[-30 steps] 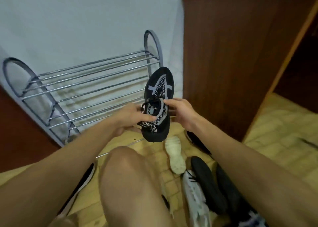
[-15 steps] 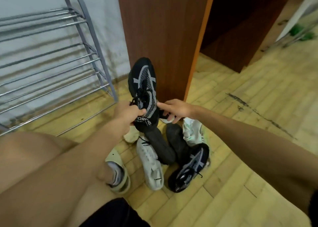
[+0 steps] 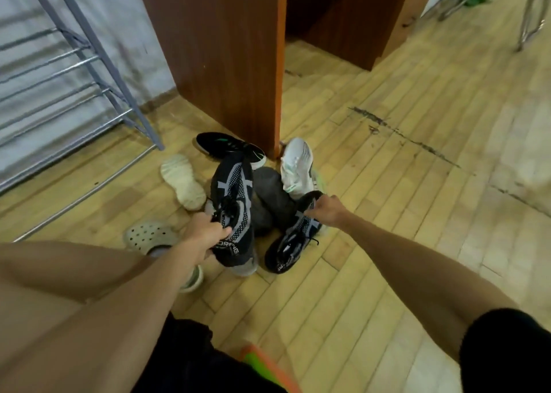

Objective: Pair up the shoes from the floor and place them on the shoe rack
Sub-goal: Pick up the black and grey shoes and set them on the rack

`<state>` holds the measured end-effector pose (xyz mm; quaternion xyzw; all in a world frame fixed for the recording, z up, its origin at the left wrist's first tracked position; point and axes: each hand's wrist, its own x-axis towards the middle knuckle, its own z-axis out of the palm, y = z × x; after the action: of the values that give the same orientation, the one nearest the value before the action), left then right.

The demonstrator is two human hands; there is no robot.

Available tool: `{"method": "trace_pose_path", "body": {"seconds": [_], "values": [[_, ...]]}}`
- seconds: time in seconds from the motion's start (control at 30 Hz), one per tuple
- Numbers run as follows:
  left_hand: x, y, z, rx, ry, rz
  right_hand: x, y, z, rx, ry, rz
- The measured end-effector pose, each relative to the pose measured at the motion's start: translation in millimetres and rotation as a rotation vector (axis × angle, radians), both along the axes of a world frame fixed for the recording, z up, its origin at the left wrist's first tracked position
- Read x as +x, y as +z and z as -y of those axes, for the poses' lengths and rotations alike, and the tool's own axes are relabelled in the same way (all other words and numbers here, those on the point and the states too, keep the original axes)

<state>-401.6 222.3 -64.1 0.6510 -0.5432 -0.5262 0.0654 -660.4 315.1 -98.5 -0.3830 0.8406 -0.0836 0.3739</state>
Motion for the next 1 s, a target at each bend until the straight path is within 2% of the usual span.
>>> {"method": "trace_pose_path", "body": {"seconds": [0.23,0.3,0.37,0.57,0.77,0.83,1.0], "values": [[8.2,-10.8,4.2,-0.083,-0.121,0.115,45.7,-89.8,-40.4,0.007,-0.516,0.229],[2.4,-11.6,4.2,-0.076,-0.110,0.098,59.3,-104.6,-43.8,0.025,-0.739,0.421],[-4.6,-11.8,4.6,-0.044,-0.100,0.064,71.3,-116.0,-41.7,0.038,-0.842,0.588],[-10.8,-17.9,8.6,0.081,-0.138,0.033,91.2,-129.6,-23.7,0.014,-0.787,0.606],[-10.5,-12.9,9.5,0.126,-0.079,0.013,82.5,-128.4,-27.5,-0.001,-0.786,0.778],[-12.8,-10.2,9.9,0.134,-0.026,-0.014,81.1,-121.3,-28.1,-0.031,-0.735,0.745],[-22.1,4.6,4.8,0.113,0.070,-0.112,63.7,-97.1,-30.5,-0.059,-0.473,0.491]]}}
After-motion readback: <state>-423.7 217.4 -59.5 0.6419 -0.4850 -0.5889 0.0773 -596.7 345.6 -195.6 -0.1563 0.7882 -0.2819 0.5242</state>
